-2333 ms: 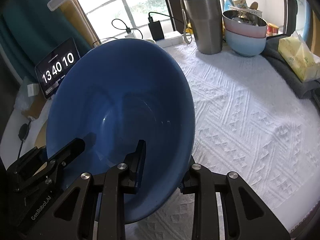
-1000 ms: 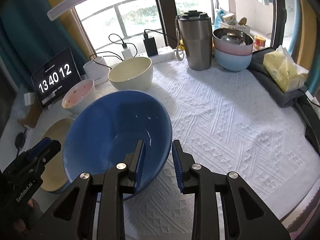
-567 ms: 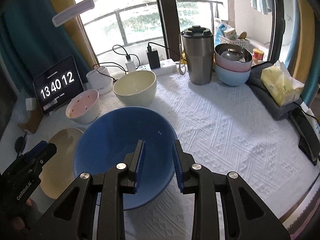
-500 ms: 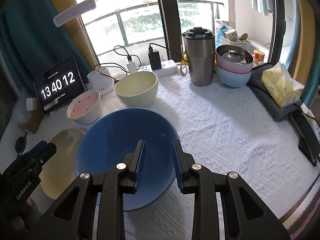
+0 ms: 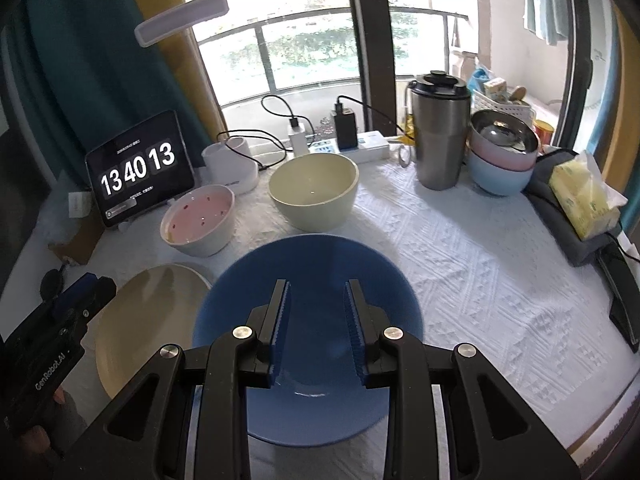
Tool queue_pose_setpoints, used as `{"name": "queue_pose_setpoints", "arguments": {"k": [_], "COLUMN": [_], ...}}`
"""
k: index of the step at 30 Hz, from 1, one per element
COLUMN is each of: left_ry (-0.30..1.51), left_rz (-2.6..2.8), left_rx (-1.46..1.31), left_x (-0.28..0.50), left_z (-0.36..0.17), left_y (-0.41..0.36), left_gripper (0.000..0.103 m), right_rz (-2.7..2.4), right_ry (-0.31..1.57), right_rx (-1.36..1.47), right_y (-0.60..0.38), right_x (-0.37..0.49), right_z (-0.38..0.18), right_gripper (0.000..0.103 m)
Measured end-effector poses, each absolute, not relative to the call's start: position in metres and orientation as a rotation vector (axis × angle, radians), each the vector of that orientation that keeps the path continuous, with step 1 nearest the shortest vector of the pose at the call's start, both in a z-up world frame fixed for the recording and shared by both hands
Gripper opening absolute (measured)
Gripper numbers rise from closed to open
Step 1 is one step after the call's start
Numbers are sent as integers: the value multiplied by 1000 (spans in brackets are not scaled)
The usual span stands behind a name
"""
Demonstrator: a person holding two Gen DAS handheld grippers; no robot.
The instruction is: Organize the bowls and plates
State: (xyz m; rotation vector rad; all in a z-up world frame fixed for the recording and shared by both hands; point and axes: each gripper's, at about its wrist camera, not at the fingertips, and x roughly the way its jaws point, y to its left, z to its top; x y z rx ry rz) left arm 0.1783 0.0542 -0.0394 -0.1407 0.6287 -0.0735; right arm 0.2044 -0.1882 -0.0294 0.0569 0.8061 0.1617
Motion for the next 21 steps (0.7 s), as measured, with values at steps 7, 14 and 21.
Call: {"name": "queue_pose_setpoints", "arguments": {"k": [7, 14, 21], "left_ry": [626, 623, 628], "left_rz": [-60, -48, -30], "left_rx": [-144, -138, -147], "left_x": [187, 196, 205], "left_z": [-40, -40, -43], "left_y": [69, 82, 97], "left_gripper": [40, 40, 40], "right_rz": [188, 206, 232], "right_ry": [810, 817, 824], "right_rx": [42, 37, 23], "right_y": [-167, -150, -130], "right_x": [215, 227, 241], "right_z": [-29, -32, -34], "right_gripper": [29, 29, 29]}}
